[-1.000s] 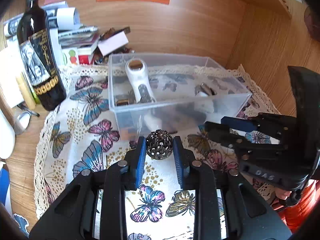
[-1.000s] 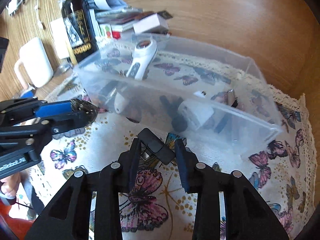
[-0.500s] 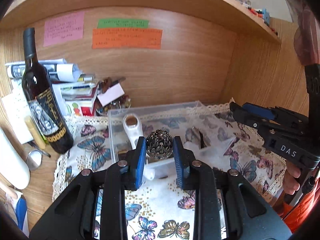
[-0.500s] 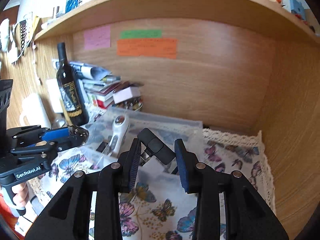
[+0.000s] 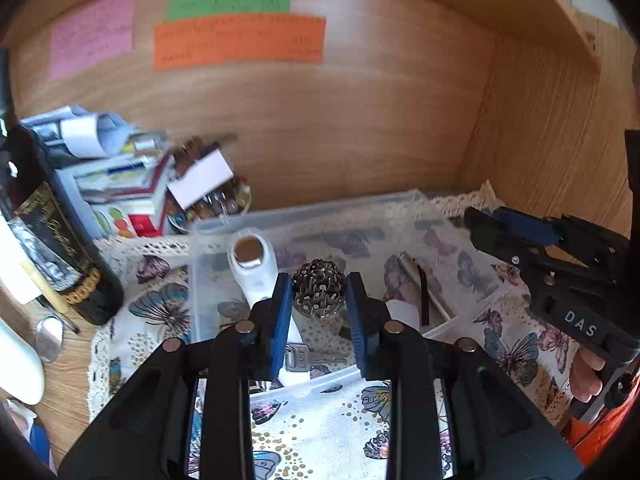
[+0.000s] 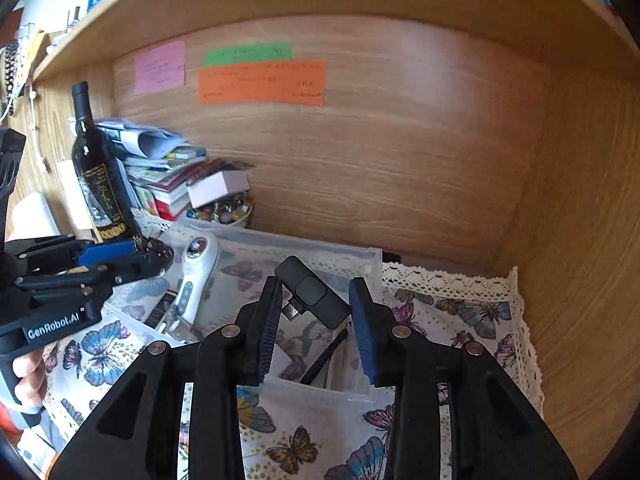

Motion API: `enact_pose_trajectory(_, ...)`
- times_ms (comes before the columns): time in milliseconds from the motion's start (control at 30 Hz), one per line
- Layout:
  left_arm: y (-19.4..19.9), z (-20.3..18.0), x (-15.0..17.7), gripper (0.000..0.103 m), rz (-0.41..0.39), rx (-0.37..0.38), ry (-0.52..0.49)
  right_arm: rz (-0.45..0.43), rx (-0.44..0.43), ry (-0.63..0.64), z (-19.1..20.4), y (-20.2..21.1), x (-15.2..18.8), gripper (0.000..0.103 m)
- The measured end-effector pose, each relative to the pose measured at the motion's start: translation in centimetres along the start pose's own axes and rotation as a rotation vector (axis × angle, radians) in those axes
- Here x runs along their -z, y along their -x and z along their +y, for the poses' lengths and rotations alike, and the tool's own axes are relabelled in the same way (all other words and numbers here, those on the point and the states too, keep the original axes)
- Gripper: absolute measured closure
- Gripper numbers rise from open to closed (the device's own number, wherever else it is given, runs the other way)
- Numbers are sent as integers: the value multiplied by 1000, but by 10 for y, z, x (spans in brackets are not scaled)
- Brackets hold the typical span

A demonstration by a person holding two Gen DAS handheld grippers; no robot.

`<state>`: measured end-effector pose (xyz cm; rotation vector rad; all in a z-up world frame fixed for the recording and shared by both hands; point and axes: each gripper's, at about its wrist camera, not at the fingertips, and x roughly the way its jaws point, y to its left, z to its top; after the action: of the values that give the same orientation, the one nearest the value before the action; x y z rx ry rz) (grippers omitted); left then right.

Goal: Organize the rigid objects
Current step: 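Carry the mesh ball and black clip over the box and release both inside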

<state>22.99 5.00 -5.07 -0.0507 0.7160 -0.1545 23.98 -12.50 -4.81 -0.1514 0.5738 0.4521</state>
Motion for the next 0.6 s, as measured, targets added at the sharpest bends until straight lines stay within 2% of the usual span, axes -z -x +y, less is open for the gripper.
enact_pose_trajectory(267, -37, -4, 9, 76, 92, 9, -11, 144, -47, -43, -9, -54, 14, 71)
enact_pose_trajectory(433, -47, -6, 12, 76, 120, -4, -17, 194, -73, -41, -4, -68, 20, 71)
enact_pose_trajectory(600, -43, -6, 12, 76, 107, -3, -15, 193, -63, -39, -3, -64, 20, 69)
